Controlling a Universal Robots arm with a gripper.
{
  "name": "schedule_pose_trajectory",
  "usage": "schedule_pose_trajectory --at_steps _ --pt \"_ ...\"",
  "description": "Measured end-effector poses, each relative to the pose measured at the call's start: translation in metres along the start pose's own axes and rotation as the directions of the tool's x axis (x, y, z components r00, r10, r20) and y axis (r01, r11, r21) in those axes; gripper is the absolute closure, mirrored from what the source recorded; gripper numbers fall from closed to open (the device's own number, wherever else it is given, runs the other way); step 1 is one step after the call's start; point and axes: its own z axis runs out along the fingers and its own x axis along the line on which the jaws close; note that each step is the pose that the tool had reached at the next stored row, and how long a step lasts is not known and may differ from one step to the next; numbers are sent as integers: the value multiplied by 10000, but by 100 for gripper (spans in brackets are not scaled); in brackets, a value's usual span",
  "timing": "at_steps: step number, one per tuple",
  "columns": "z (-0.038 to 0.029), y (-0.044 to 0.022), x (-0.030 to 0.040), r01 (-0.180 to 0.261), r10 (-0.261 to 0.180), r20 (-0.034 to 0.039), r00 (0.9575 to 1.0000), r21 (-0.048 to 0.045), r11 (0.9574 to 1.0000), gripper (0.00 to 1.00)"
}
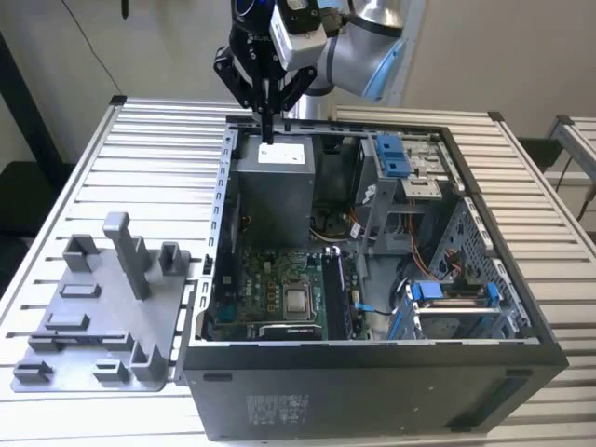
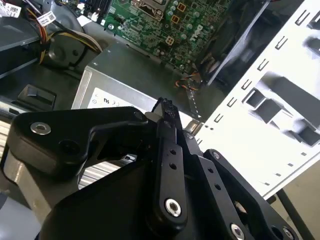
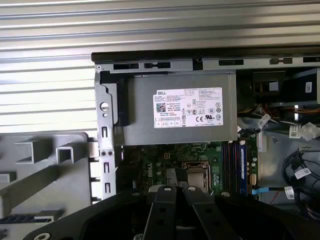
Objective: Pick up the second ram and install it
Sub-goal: 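Reach for the second ram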
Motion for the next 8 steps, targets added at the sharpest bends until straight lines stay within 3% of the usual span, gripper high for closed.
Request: schedule_pose_trajectory --at_steps 8 --pt "-3 -8 113 0 0 0 10000 0 10000 89"
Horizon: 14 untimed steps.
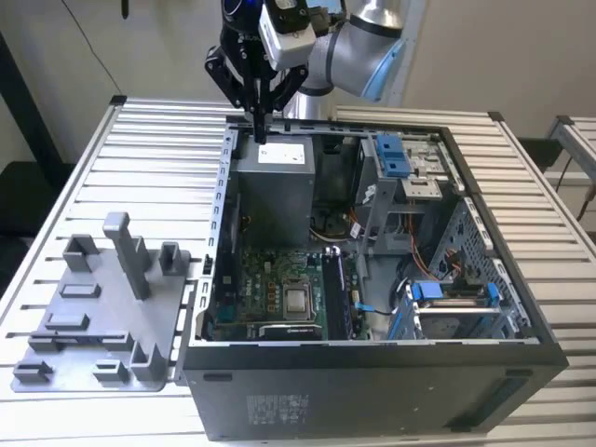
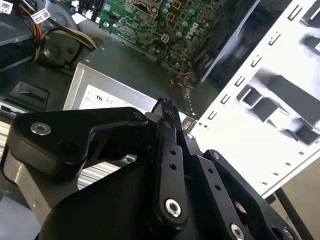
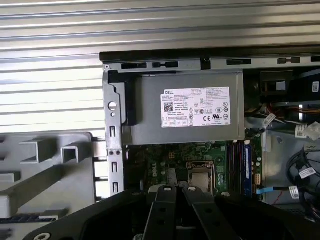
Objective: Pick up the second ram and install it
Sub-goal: 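Reach for the second ram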
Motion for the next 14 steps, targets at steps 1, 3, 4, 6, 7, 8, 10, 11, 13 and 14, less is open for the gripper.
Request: schedule_pose_trajectory --at_steps 1,3,4,6,7,8,10,11,13,14 --pt "0 -1 16 1 -1 0 10000 0 10000 89" --pt "-1 -3 40 0 0 0 10000 0 10000 89" --pt "-1 -4 52 1 -1 0 10000 0 10000 89" --pt "-2 -6 87 1 -1 0 10000 0 10000 89" --pt "-3 -8 109 1 -1 -1 10000 0 10000 89" --pt "-3 -10 134 1 -1 0 10000 0 10000 89" --pt "-4 -12 176 0 0 0 10000 1 10000 89" --pt "-4 -14 195 0 0 1 10000 -1 10000 89" --pt "-5 -16 233 0 0 0 10000 0 10000 89" --pt "-6 -18 250 1 -1 0 10000 0 10000 89"
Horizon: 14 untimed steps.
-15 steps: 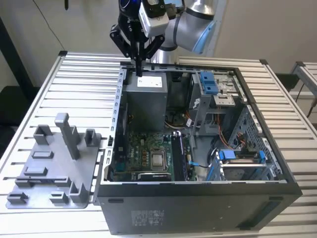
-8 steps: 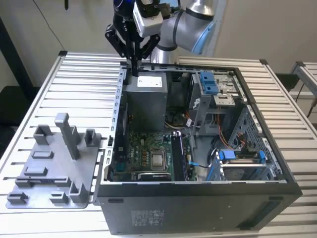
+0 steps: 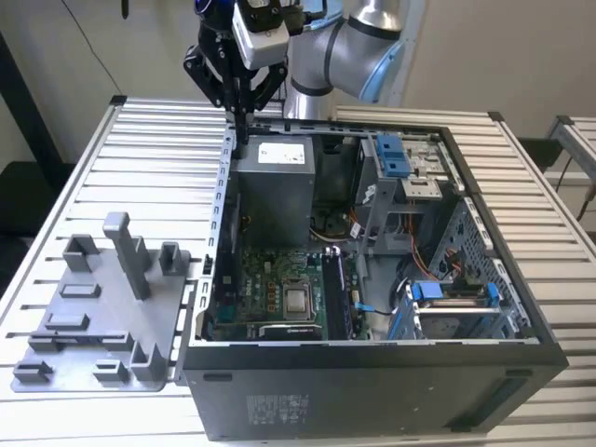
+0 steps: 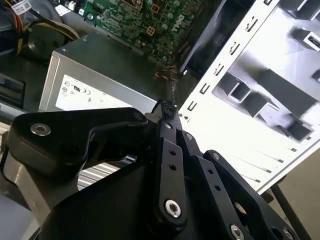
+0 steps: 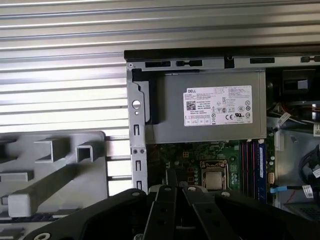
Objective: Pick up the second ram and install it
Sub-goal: 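Reach for the second ram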
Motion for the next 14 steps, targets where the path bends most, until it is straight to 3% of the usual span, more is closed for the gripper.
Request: schedule_pose_trajectory --at_steps 14 --pt "-6 -17 249 -1 1 -10 10000 1 10000 89"
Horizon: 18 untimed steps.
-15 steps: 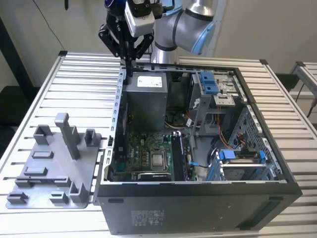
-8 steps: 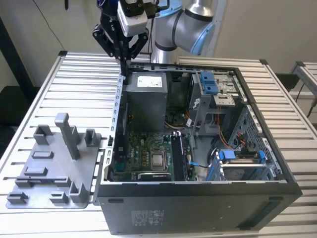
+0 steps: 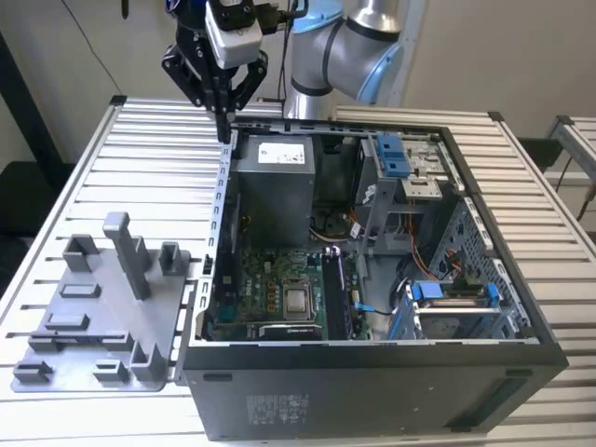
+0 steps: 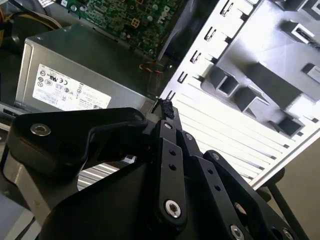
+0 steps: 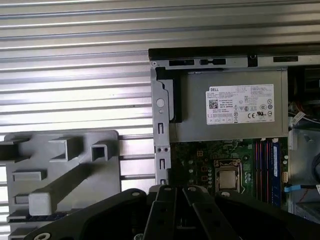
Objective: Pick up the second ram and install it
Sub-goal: 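Reach for the second ram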
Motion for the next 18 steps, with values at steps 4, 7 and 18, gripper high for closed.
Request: schedule_pose_trajectory --at_steps 4,7,18 --pt "-1 -5 75 0 0 -10 10000 0 10000 89" --pt "-3 -10 142 -1 1 -17 10000 1 10000 89" --pt "-11 -38 529 -1 1 -27 10000 2 10000 89"
